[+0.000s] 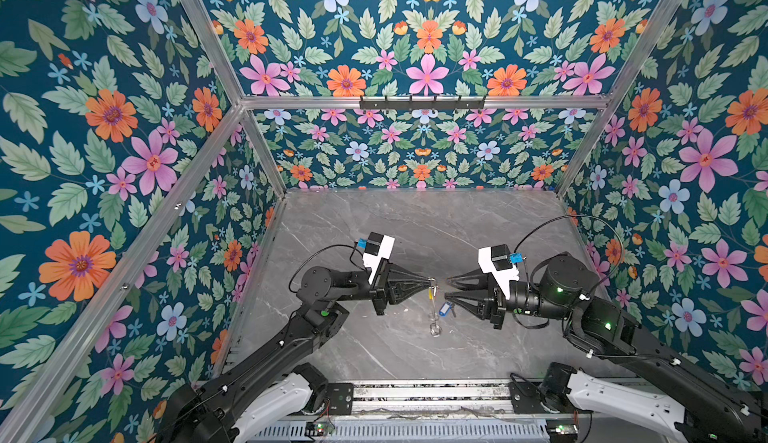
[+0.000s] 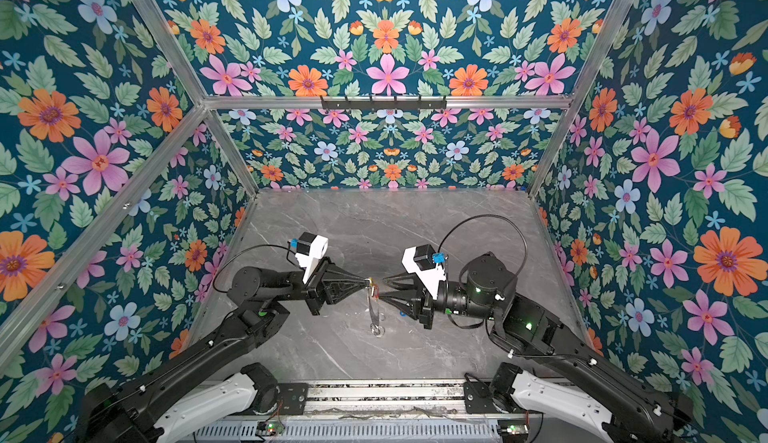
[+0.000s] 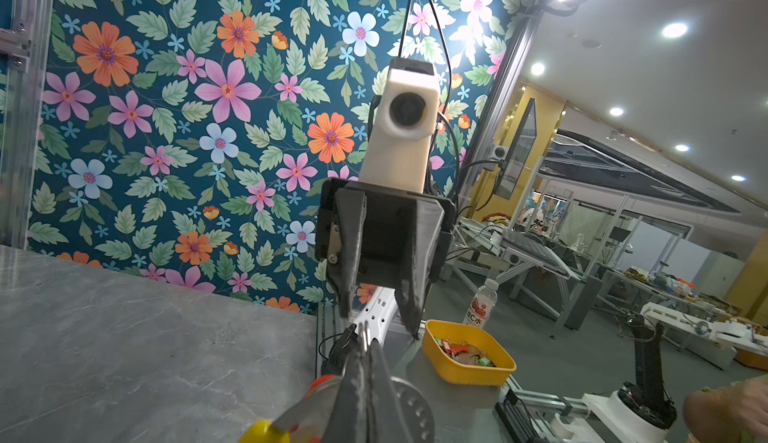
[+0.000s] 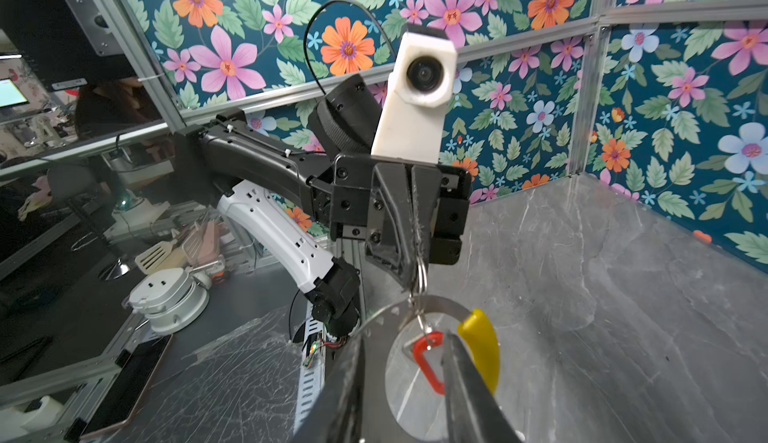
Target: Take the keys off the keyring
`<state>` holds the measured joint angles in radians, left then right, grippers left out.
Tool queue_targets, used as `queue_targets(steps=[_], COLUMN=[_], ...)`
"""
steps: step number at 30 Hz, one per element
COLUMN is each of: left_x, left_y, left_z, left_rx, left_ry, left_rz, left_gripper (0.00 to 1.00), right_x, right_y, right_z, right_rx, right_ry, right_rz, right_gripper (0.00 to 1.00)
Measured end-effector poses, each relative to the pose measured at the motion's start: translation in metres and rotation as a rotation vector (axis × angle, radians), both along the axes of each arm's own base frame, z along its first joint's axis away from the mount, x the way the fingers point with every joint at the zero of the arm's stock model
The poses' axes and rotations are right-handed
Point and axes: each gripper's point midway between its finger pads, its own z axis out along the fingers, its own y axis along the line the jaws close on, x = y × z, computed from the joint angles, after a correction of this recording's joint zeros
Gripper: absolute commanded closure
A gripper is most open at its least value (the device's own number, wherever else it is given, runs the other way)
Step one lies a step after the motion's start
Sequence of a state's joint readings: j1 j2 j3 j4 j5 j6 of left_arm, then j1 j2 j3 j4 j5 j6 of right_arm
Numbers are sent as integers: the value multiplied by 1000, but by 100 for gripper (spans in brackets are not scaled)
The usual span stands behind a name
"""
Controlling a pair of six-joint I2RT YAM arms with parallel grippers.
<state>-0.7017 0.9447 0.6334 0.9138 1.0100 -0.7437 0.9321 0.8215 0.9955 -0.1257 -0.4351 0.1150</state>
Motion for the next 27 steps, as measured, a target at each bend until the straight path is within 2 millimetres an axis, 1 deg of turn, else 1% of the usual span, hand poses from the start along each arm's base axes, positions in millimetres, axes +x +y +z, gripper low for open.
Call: queue_targets(steps=[3, 8, 16, 23, 27], left_x=[2, 3, 3, 5, 5], left_y=[0, 0, 1, 1, 1], left_z=[0, -1, -2, -1, -1], left_rx=[-5, -7, -11, -15, -16], left_ry=[-6, -4, -6, -3, -6], left_rz=[16, 22, 29, 39, 42], left_gripper=[100, 100, 100, 100, 100], right_x=[6, 14, 16, 15, 13], right_y=[5, 14, 19, 25, 27], right_z=[3, -1, -7, -13, -15], right_rx=[19, 20, 7, -8, -9], right_ry=[12, 42, 69, 93, 111], right_rz=[-13, -21, -12, 14, 27], right_gripper=[60, 61, 76, 85, 100])
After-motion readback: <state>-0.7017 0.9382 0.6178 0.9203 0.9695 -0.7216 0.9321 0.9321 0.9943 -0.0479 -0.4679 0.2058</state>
